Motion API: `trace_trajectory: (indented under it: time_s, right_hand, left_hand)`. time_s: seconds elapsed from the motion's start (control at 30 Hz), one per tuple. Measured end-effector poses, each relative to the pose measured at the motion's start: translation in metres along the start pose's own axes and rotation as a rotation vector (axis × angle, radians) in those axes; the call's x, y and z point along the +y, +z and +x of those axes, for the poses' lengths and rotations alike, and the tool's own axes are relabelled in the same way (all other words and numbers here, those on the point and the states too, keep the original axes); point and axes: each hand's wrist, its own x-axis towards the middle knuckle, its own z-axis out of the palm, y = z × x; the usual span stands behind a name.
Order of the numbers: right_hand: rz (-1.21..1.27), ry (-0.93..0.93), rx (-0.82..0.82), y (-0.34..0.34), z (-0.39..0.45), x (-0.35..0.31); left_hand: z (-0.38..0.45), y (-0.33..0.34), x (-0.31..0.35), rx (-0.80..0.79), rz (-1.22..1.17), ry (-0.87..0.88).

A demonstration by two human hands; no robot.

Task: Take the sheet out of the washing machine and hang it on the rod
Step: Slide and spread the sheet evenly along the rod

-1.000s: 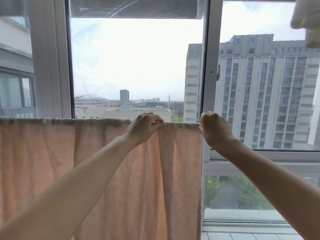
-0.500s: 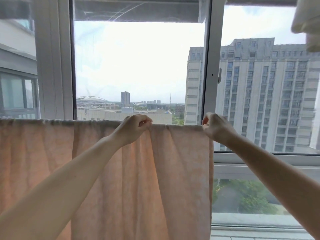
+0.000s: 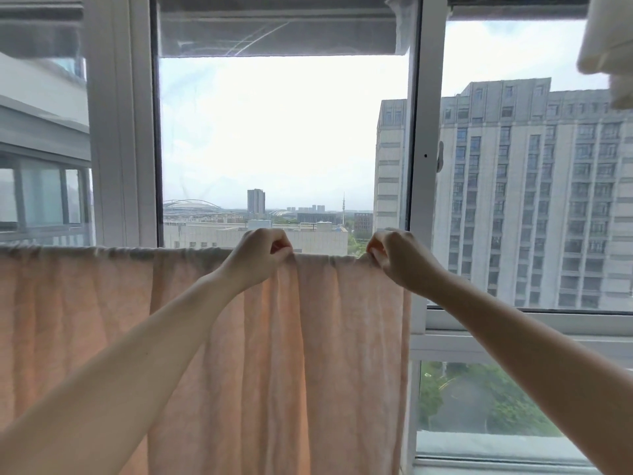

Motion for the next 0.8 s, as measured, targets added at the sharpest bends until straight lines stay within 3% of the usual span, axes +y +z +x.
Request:
trace_trajectory:
  time_s: [0.13, 0.33, 0.43, 0.6, 0.8]
  right_hand:
    - [0.071, -0.031, 0.022, 0.008, 0.006, -0.014]
    - [0.149, -0.099, -0.134, 0.014, 0.021, -0.038]
    - [0.111, -0.084, -0.068, 0.016, 0.024, -0.039]
    - [0.098, 0.115, 0.098, 0.008, 0.021, -0.023]
    - [0.085, 0.085, -0.055, 0.013, 0.010, -0.010]
  left_hand:
    - [0.003, -0.002, 0.007, -0.023, 0.022, -0.019]
    - [0.000, 0.002, 0.011, 0.015, 0.000, -0.072]
    - [0.000, 0.000, 0.007, 0.092, -0.013, -0.134]
    - [0.006, -0.006, 0.010, 0.148, -0.065, -0.238]
    - [0.003, 0.010, 0.021, 0.081, -0.032, -0.162]
